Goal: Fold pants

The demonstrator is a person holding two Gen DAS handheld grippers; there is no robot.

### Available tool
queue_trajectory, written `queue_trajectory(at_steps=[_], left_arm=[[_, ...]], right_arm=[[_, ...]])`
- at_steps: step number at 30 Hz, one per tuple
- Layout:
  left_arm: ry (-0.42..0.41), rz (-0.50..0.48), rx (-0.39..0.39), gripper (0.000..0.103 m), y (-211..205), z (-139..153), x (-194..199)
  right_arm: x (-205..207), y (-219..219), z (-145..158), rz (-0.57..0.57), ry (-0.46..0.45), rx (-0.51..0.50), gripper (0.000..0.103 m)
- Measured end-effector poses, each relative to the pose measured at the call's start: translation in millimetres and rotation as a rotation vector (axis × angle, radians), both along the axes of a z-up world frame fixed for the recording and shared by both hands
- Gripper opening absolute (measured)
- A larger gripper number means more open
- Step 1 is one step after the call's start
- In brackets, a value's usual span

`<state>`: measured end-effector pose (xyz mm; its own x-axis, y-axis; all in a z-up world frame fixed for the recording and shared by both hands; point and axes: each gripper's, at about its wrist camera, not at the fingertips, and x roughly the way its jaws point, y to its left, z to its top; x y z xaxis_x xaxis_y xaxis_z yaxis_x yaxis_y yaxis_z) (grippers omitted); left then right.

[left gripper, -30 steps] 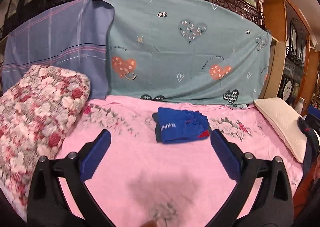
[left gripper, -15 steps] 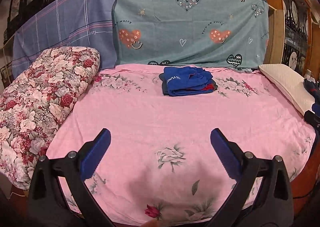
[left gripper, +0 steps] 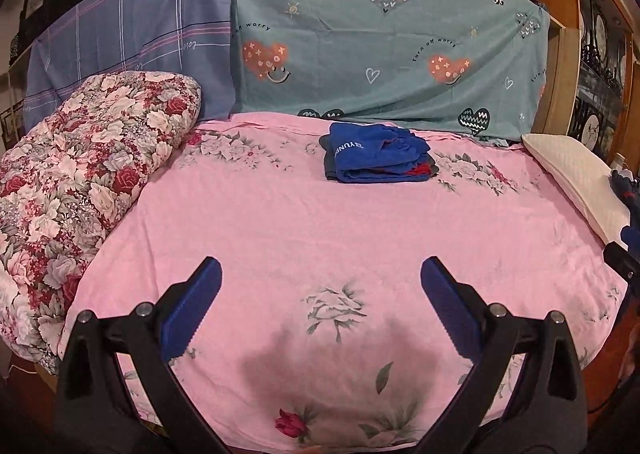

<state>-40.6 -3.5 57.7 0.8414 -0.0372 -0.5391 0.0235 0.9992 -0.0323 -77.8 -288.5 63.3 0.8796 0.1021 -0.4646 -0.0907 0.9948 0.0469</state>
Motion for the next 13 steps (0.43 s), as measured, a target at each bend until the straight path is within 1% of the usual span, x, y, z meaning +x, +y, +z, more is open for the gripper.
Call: queue_trajectory(at_steps=[2, 6, 10, 13], left_arm=[[0.001, 0.008, 0.014, 0.101, -0.3, -1.2, 1.3], [-0.019, 0.046, 0.074, 0.101, -0.6, 0.3, 1.8], [0.0, 0.052, 0.062, 0.101, 2.5, -0.4, 5.1], [0.0, 0.058, 0.062, 0.101, 4.4, -0.9, 5.4]], right_arm=[[1.8, -0.1, -1.9, 0.002, 0.006, 0.003, 0.102], [3.3, 0.0, -3.1, 0.002, 0.011, 0.006, 0.102], [3.4, 0.0, -3.4, 0.002, 0.012, 0.006, 0.102], [4.0, -0.9, -3.9, 0.002, 0.013, 0.007, 0.102]])
